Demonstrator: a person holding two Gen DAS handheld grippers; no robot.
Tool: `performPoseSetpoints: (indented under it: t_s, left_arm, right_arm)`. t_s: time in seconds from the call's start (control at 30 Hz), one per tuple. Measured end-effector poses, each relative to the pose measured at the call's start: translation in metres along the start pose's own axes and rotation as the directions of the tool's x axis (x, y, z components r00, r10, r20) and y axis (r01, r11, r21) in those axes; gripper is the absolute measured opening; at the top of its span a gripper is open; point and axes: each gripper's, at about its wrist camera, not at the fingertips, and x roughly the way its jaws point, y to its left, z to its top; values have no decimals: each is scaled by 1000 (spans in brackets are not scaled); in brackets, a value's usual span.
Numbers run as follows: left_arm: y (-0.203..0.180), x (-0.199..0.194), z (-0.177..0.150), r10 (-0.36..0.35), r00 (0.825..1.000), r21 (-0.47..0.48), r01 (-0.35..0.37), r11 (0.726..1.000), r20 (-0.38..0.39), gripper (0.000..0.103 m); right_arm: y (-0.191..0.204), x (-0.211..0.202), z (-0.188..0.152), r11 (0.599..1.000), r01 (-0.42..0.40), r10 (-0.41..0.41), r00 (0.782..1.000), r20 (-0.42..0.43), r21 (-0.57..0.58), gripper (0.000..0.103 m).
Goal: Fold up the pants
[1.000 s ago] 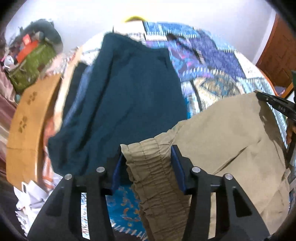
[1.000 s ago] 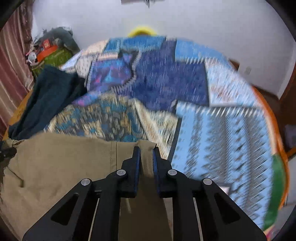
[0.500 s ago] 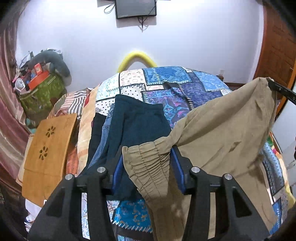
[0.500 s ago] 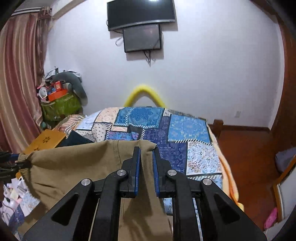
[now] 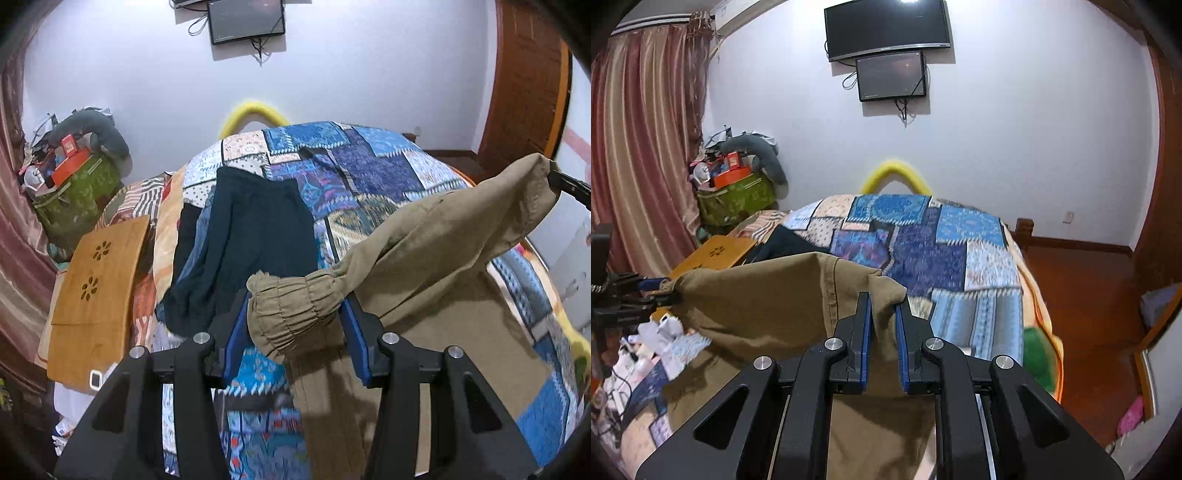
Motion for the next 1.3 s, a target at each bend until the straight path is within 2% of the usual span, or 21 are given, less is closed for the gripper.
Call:
performPoseSetpoints:
  t_s: [0.13,0.33,0.67,0.83,0.93,1.03,1.1,1.17,1.3]
  left_arm:
    - [-12,-10,-26,15,1000,49,-15,999,-6,48]
    - [-26,-7,-67,25,998,82,-20,996,-65,49]
    - [-34,-9,-113,6,993,45,0,999,-120,49]
    - [-34,-13,-131,0,991,20,3,1000,-136,51]
    - [-30,-17,-139,-8,990,-13,6,1000,-143,51]
    - [-28,-23,-147,7,990,-31,-11,999,-144,51]
    - [-27,-29,-148,18,990,-34,-23,999,-142,53]
    - [-27,-34,-146,25,990,-33,-30,999,-138,65]
    - [-30,-52,-132,30,996,-32,-33,999,-87,76]
  right_arm:
    - [4,-17,-30,1000,-2,2,1000,-25,-3,11]
    - [7,-25,-77,1000,-6,6,994,-106,1,11]
    - [13,-25,-139,999,14,-4,978,-209,46,11]
    - [15,-26,-158,998,19,-4,971,-239,62,12]
    - [12,-29,-168,996,23,-2,968,-252,80,17]
    - [14,-35,-179,995,39,-12,960,-279,93,17]
    - [16,-42,-184,994,46,-16,958,-285,100,17]
    - [19,-53,-184,994,55,-25,962,-273,100,20]
    - [27,-73,-174,994,56,-35,976,-214,92,37]
